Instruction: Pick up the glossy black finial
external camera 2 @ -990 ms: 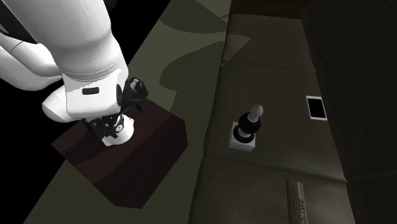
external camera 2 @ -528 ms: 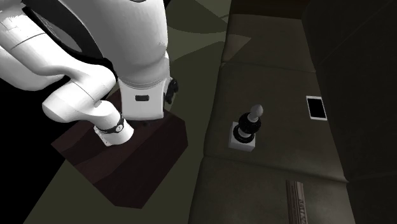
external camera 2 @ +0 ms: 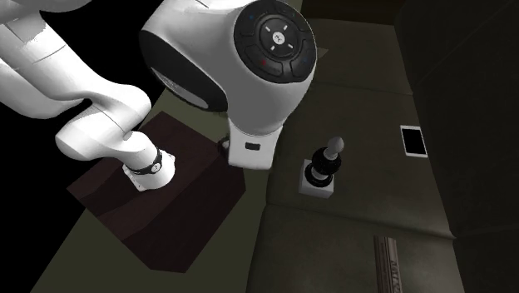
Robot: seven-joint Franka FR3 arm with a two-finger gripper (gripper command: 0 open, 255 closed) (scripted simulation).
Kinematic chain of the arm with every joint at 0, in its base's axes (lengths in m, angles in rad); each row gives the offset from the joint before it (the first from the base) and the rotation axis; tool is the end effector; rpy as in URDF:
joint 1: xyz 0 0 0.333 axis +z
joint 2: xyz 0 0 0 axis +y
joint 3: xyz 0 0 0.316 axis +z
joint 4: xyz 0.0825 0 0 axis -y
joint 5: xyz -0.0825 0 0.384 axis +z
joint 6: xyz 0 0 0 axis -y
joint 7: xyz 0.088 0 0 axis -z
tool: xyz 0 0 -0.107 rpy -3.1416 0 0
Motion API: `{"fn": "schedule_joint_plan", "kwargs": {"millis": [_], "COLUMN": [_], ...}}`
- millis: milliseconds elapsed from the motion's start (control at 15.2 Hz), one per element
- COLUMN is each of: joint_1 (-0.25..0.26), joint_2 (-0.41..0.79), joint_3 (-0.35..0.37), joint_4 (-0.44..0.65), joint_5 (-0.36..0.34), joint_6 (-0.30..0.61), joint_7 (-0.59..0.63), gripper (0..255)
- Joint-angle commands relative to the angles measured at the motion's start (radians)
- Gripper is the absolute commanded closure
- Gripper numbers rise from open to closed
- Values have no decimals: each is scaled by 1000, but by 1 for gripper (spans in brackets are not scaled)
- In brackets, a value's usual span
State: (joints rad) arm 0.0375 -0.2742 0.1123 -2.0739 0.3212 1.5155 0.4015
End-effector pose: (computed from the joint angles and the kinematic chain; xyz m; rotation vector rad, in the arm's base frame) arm 0.4320 0.1050 0.5290 -2.8634 0.4164 0.5145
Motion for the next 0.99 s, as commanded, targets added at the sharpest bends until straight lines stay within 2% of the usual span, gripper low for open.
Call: {"fn": "schedule_joint_plan", "kwargs": {"millis": [0,924], "joint_1": [6,34], "joint_2": [75,588], "joint_3": [11,43], "joint_4": [57,479], "joint_5": [53,376], "joint_6": [3,61], "joint_7": [63,399], "gripper": [0,0]}}
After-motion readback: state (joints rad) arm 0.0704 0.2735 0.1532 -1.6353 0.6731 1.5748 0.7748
